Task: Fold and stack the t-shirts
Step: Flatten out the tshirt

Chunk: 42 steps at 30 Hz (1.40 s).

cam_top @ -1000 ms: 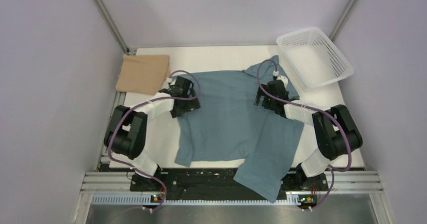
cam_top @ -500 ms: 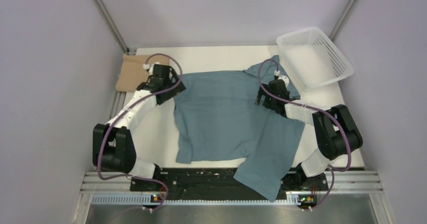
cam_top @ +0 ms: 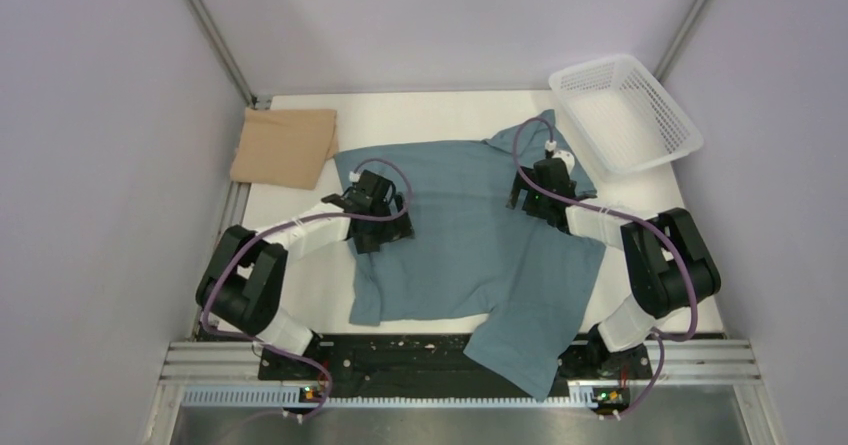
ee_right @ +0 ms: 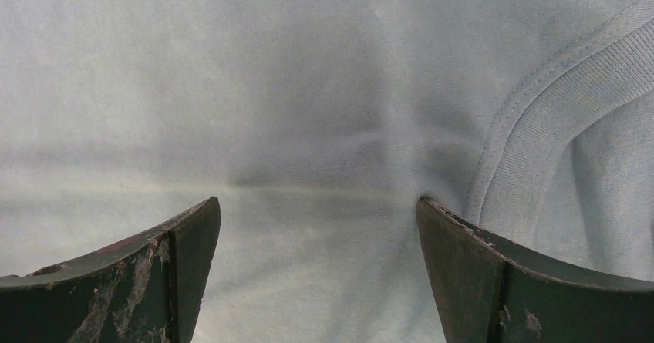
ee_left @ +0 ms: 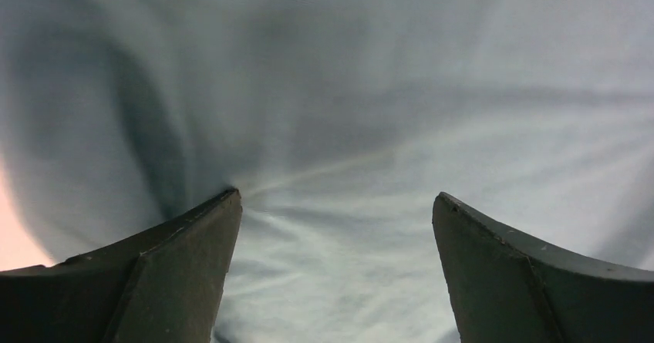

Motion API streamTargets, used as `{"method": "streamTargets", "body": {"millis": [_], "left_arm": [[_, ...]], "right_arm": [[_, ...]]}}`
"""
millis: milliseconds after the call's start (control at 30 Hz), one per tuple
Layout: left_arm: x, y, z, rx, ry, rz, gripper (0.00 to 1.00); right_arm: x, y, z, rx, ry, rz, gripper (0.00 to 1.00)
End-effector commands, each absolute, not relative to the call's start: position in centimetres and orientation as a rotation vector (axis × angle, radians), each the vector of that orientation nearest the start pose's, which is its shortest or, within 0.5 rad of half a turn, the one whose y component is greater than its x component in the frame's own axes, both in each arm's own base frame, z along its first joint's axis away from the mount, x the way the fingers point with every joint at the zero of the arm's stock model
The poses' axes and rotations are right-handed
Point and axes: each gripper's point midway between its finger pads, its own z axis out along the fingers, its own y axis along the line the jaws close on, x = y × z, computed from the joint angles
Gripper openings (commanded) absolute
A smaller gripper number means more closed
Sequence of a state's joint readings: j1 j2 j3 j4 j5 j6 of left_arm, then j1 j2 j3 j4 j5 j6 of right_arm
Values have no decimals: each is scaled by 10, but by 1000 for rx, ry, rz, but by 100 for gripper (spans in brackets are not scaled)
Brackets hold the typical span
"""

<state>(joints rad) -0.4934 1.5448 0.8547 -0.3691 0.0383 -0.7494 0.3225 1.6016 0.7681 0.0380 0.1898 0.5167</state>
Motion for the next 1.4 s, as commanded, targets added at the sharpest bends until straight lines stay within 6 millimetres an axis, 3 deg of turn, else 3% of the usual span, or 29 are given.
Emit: {"method": "streamTargets", "body": {"millis": [0,67,200,267,333,400,533,667,733,867,1000,1100,1200,1367], "left_arm": [[275,-97,22,-591,2654,0,99],[273,-43,23,-822,2586,106,99],[259,40,21,-1153,2402,312,99],[258,65,31,-1251,2337,396,99],[271,75,55,-1273,2263,412,99],[288,63,74,-1234,2251,275,99],[325,6,106,-992,2230,-218,99],[324,-28,122,-849,2232,-335,99],[323,-46,134,-757,2230,-363,99],[329,-83,159,-598,2174,-474,99],[337,-138,167,-405,2141,-630,99],[341,-179,156,-275,2187,-736,99],[346,-207,130,-215,2288,-766,99],[348,-238,73,-165,2464,-753,99]], "right_arm": [[354,90,19,352,2410,80,96],[354,89,19,357,2410,70,96],[355,90,19,356,2411,79,96],[355,92,20,353,2413,92,96],[354,91,19,354,2416,88,96],[354,90,20,353,2413,79,96],[354,88,22,351,2407,66,96],[355,91,31,345,2392,96,96],[359,96,49,325,2349,137,95],[374,99,107,299,2204,196,96],[387,106,154,263,2090,256,97],[401,109,163,244,2083,245,97],[419,113,164,243,2089,228,97],[439,131,140,225,2169,278,96]]}}
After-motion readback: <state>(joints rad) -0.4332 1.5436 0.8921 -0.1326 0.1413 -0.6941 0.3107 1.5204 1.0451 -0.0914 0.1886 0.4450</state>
